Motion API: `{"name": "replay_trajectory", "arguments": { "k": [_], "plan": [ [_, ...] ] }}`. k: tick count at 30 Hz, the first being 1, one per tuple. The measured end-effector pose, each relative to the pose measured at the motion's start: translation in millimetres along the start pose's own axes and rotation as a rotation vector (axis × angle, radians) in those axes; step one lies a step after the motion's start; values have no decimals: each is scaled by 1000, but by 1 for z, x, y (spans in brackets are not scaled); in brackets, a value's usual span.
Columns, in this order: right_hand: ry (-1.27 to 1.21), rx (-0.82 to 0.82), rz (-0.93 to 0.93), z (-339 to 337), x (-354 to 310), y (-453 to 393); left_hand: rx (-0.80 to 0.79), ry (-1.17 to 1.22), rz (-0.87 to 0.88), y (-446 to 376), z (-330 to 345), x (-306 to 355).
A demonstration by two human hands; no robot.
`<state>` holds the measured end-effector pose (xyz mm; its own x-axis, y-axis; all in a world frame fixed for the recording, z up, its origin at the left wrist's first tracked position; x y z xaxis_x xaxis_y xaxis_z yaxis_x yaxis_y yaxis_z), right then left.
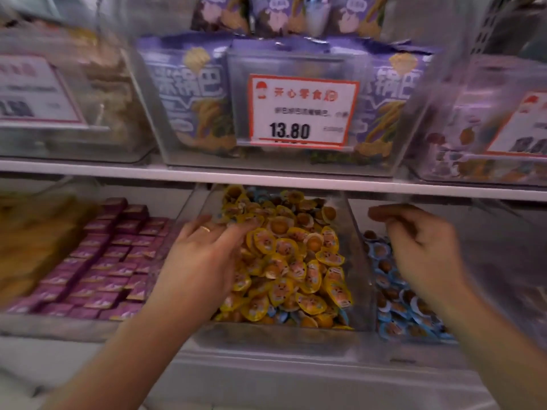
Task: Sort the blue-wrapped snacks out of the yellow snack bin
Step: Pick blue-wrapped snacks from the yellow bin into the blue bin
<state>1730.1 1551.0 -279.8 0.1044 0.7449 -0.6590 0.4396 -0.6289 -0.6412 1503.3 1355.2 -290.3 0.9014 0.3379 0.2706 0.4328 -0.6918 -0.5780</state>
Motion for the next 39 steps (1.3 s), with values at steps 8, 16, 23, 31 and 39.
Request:
{"name": "replay_trajectory", "arguments": {
  "k": [8,16,23,31,39],
  "plan": [
    [377,-724,-208,165,-48,-54,-113,9,-132,11,-10,-31],
    [480,-927,-303,177,-31,-39,-155,180,-224,5,-11,-39],
    [519,-1028,-338,98,-45,-4,-154,120,-179,6,-8,-40],
    [468,-640,-44,144,-24,-81,-166,-2,-167,7,-3,-31],
    [358,-789,-55,225,6,-94,-139,-29,-195,6,0,-29]
  ]
}}
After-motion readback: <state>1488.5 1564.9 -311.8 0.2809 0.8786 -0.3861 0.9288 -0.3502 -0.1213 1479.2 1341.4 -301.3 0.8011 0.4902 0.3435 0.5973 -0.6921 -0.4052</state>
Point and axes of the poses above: each hand's wrist, its own y-axis away from the middle knuckle, its own z-axis out of the palm, x = y × z, the point moved 1 cm from there along -y, towards the middle knuckle, and after that the axes turned 13 degrees about -z, right-handed, at the moved point
